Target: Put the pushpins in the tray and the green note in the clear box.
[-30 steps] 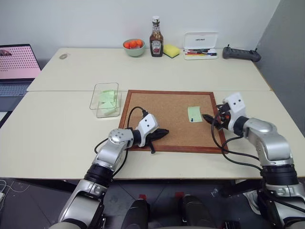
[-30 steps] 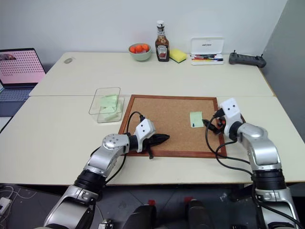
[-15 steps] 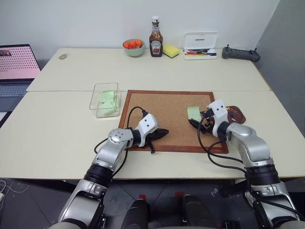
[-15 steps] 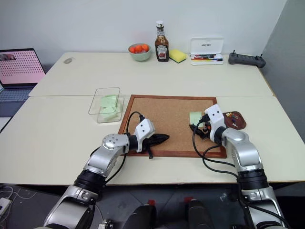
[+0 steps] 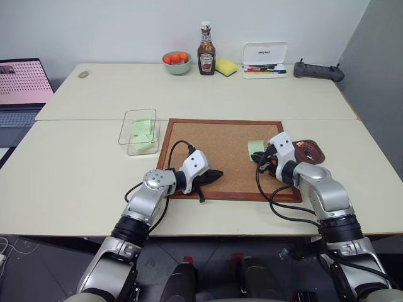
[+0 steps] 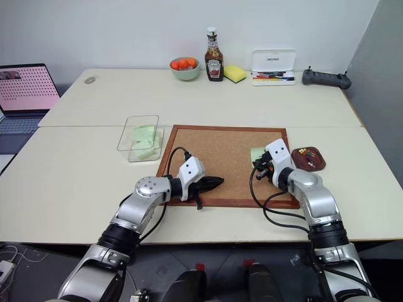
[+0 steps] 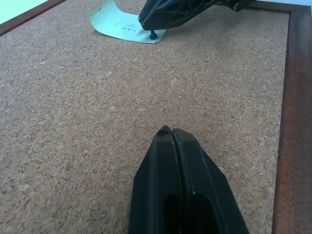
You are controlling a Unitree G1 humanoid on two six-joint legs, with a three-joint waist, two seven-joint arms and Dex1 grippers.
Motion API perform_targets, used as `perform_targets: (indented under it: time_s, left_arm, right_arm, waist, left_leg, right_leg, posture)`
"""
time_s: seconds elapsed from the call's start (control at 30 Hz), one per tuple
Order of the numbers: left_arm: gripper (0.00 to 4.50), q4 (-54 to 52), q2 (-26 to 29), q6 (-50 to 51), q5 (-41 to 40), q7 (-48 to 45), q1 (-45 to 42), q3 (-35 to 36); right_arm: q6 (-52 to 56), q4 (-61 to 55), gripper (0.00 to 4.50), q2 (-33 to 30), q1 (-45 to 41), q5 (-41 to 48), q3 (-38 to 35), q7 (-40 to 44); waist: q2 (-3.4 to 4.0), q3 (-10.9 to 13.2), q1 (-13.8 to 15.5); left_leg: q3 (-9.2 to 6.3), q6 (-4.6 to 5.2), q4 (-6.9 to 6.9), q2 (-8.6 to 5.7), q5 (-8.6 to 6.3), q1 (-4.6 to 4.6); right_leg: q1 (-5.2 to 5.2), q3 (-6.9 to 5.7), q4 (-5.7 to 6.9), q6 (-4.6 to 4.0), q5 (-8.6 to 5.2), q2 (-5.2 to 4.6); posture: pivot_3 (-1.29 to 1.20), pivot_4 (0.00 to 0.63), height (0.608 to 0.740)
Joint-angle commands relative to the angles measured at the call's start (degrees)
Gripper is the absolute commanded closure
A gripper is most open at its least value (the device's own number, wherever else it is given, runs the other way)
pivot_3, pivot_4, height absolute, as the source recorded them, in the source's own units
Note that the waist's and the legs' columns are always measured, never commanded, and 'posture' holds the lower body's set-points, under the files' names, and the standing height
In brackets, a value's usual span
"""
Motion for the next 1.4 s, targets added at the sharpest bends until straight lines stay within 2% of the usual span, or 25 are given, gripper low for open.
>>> perform_targets:
  time_s: [0.03, 0.37, 0.63, 0.8, 0.9, 1.07, 1.3, 1.4]
  left_arm:
    - [4.50, 1.34, 0.24, 0.55, 1.66, 0.05, 0.96, -1.29]
    - [4.50, 1.68, 0.05, 0.35, 1.70, 0.18, 0.91, -1.31]
    - [4.50, 2.03, -0.54, 0.23, 1.60, 0.59, 0.81, -1.19]
    - [4.50, 1.28, -1.58, 0.76, 0.04, 2.08, 0.05, 0.73]
    - [4.50, -0.97, -2.72, 5.06, -4.49, 2.76, -1.35, 4.73]
    - [3.70, -5.40, -3.67, 11.73, -9.99, 5.88, -3.97, 10.76]
    - [2.37, -10.03, -4.07, 19.73, -14.14, 10.30, -4.75, 14.80]
    - [1.80, -10.72, -3.57, 17.60, -12.56, 11.06, -4.55, 13.97]
  right_arm:
    - [-0.85, -1.80, 4.47, -0.48, -0.55, -0.15, -0.04, 0.36]
    - [-0.54, -7.20, 4.47, -0.53, -1.95, 1.98, -0.77, 1.93]
    - [-1.13, -10.92, 4.47, -3.03, -2.83, 1.05, 0.42, 4.95]
    - [-1.96, -11.68, 4.47, -4.38, -3.04, 0.50, 0.86, 6.03]
    - [-2.84, -11.85, 4.47, -5.00, -3.16, -0.11, 1.24, 6.53]
    - [-5.25, -12.00, 4.50, -6.22, -3.04, -1.39, 2.25, 6.98]
    - [-7.86, -11.19, 4.50, -6.31, -3.17, -2.62, 3.06, 7.57]
    - [-8.51, -10.92, 4.50, -6.14, -3.32, -2.73, 3.16, 7.51]
  waist:
    - [0.00, 0.00, 0.01]
    - [0.00, 0.00, 0.00]
    - [-0.01, 0.00, 0.01]
    - [-0.01, -0.01, 0.11]
    - [-0.02, 0.00, 0.10]
    - [-0.06, 0.04, 0.00]
    - [-0.06, 0.04, -0.06]
    - [-0.06, 0.04, -0.05]
  left_leg:
    - [0.00, 0.00, 0.00, 0.00, 0.00, 0.00]
    - [0.00, 0.00, 0.00, 0.00, 0.00, -0.02]
    - [-0.02, 0.00, 0.00, 0.00, 0.00, -0.01]
    - [-0.03, 0.00, -0.01, 0.00, 0.00, -0.02]
    - [-0.02, 0.00, 0.01, -0.01, 0.00, -0.03]
    - [-0.07, 0.00, 0.00, 0.02, 0.00, -0.09]
    - [-0.04, -0.01, -0.01, 0.01, 0.00, -0.10]
    - [-0.05, -0.01, -0.01, 0.01, 0.00, -0.10]
  right_leg:
    - [0.00, 0.00, 0.00, 0.00, 0.00, 0.00]
    - [-0.02, 0.00, 0.00, 0.00, 0.00, 0.00]
    - [-0.01, -0.02, -0.01, 0.00, 0.00, 0.00]
    - [-0.01, -0.03, -0.02, 0.00, 0.00, 0.00]
    - [-0.01, -0.02, -0.02, 0.00, 0.00, -0.01]
    - [-0.08, -0.07, 0.00, 0.00, 0.00, 0.02]
    - [-0.08, -0.03, -0.04, 0.00, 0.00, 0.00]
    - [-0.08, -0.04, -0.03, 0.01, 0.00, 0.01]
  posture:
    - [0.00, 0.150, 0.740]
    - [0.00, 0.150, 0.740]
    - [0.00, 0.150, 0.740]
    - [0.00, 0.150, 0.740]
    - [0.00, 0.150, 0.740]
    - [0.00, 0.150, 0.740]
    - [0.00, 0.150, 0.740]
    - [0.00, 0.150, 0.740]
